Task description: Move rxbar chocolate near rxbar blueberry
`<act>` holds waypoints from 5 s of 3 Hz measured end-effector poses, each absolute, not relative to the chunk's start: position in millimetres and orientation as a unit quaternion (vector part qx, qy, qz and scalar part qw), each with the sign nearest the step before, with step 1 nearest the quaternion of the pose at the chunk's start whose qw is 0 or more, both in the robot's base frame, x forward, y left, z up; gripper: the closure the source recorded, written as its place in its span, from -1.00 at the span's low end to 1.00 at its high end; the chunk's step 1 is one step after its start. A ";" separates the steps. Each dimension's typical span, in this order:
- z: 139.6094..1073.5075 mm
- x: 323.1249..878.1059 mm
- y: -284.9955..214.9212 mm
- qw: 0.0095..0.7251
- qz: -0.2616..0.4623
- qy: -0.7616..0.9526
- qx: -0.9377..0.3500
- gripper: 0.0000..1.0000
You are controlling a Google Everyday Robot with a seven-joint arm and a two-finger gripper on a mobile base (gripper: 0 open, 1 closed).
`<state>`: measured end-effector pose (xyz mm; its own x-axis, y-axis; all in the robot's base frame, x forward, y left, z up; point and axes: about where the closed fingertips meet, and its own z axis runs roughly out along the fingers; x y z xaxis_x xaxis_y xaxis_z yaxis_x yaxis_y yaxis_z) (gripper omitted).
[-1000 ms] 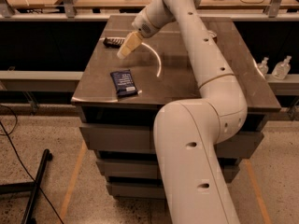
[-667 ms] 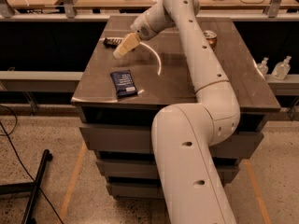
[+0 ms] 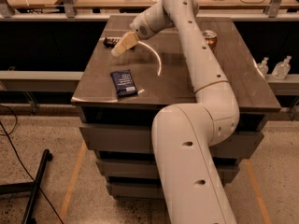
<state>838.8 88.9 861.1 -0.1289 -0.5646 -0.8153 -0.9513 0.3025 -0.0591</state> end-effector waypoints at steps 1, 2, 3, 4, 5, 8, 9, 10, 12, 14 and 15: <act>870.0 851.6 96.4 0.408 0.248 0.716 -0.509 -1.00; 880.3 862.4 102.1 0.420 0.224 0.734 -0.485 -1.00; 876.6 860.3 104.7 0.407 0.200 0.754 -0.476 -1.00; 862.4 852.5 99.8 0.383 0.190 0.775 -0.465 -1.00; 844.7 845.3 92.9 0.364 0.195 0.789 -0.455 -1.00; 827.0 844.4 92.6 0.343 0.193 0.799 -0.455 0.36; 832.7 844.4 92.6 0.343 0.193 0.799 -0.455 0.83; 835.2 844.3 92.8 0.343 0.193 0.799 -0.455 1.00; 835.7 844.3 92.8 0.343 0.193 0.799 -0.455 1.00; 859.0 835.1 103.2 0.358 0.209 0.770 -0.485 1.00; 901.6 817.6 113.5 0.382 0.226 0.723 -0.529 1.00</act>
Offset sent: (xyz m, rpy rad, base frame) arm -0.0208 0.0179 0.0174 -0.0001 -0.0669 -0.2588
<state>817.6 113.5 901.6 -0.1477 -0.5932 -0.7914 -0.9379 0.3379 -0.0783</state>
